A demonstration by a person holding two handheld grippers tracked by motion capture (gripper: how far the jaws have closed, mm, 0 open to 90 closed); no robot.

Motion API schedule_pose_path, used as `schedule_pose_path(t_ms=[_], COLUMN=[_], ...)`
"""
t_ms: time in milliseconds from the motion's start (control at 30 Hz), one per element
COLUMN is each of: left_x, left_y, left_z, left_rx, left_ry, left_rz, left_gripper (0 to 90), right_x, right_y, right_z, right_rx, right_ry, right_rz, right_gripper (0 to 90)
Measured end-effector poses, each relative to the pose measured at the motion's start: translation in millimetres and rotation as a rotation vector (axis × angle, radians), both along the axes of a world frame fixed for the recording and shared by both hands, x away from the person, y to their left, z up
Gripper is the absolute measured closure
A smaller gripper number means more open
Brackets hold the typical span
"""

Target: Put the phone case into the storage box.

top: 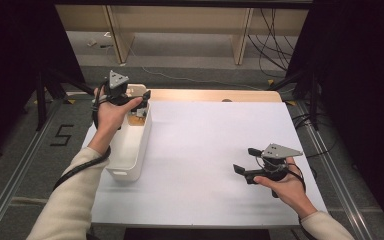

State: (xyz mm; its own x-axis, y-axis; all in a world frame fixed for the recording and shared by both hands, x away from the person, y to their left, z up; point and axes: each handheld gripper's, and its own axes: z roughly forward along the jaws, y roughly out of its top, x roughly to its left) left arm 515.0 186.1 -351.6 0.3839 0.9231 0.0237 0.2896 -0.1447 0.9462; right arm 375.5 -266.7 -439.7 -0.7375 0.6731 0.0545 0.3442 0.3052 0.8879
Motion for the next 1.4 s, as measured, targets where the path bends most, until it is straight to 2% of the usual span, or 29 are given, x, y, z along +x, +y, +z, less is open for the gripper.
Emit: schedule_pose_path(t_ms=[500,667,1067,1400], left_x=[-26.5,-35.0,-54.2,-67.9], left_y=[-1.6,-2.3,-3.5,-6.4], left_z=[-6.4,-11.9,-22.0,-29.9], left_rx=[-0.005,-0.025,-0.033,-0.065], left_ry=[-0.005,0.002,0.01,0.014], left_rz=[-0.046,-0.057,-0.089,-0.123], left_gripper=[1.9,2.0,2.0,2.3], right_x=[0.0,-0.2,-0.4,-0.5], right_y=[0.0,0.1,0.4,0.8], right_z=[0.0,0.3,0.5,0.5], right_rx=[-0.001,-0.001,-0.006,-0.005], right_ry=[0.0,0.0,-0.003,-0.004], right_rz=[-0.001,-0.001,-0.001,0.0], right_gripper=[15.7,15.7,15.7,15.7])
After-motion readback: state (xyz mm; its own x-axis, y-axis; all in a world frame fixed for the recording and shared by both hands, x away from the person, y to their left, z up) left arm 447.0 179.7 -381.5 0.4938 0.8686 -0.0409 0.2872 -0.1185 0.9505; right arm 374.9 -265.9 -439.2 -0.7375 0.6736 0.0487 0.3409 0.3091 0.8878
